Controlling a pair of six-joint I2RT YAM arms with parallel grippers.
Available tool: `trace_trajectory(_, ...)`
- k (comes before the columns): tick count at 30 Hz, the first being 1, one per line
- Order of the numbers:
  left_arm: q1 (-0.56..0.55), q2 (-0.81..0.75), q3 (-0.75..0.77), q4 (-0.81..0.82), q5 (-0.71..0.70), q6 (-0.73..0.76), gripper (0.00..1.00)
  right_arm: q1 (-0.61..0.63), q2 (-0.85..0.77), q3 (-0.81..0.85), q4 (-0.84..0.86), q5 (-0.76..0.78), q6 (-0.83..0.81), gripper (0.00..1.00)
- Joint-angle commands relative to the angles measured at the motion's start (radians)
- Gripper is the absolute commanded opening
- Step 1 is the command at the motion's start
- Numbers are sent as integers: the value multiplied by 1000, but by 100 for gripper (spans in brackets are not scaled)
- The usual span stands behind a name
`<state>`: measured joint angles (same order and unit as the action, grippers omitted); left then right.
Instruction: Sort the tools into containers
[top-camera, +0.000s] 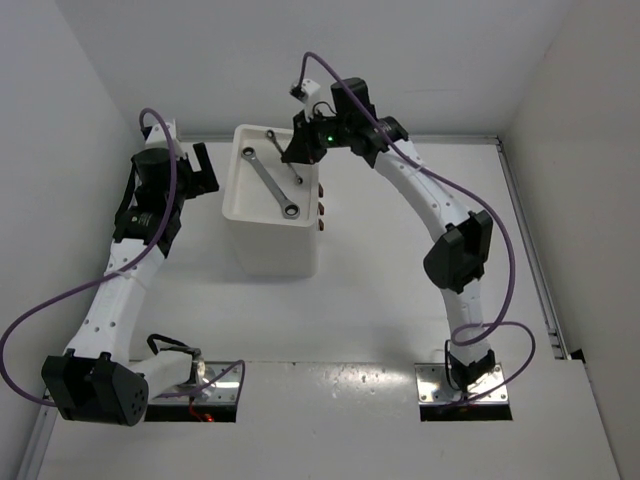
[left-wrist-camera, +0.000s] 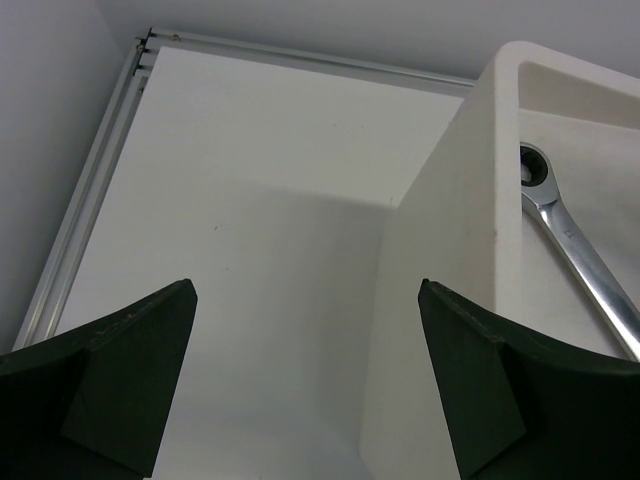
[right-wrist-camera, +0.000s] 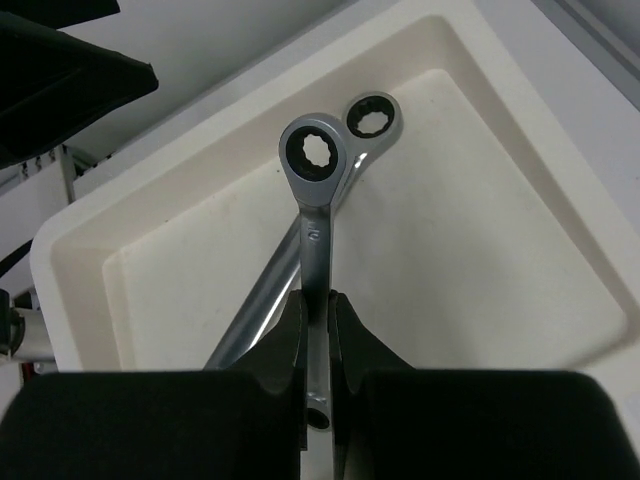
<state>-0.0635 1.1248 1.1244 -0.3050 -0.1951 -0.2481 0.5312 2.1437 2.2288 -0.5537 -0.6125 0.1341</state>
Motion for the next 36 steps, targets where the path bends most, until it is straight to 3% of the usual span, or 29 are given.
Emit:
trace_trajectory(1, 11, -5, -2, 33, -1, -2, 99, 26, 7, 66, 24, 46, -59, 0)
trace_trajectory(9, 11, -5, -2, 33, -1, -2, 99, 36, 56, 39, -5, 123, -48, 0)
trace_trajectory(19, 11, 13, -2, 33, -1, -2, 99, 27, 80, 9, 35, 197, 77, 0)
trace_trajectory(27, 11, 13, -2, 33, 8, -2, 99, 27, 53, -37, 64, 126, 168, 52)
trace_trajectory(30, 11, 13, 8, 33, 8, 16, 99, 27, 13, -37, 89, 85, 203, 61)
trace_trajectory(36, 11, 33, 73, 1, 7, 76, 99, -17, -111, 2, 101, 105, 179, 67)
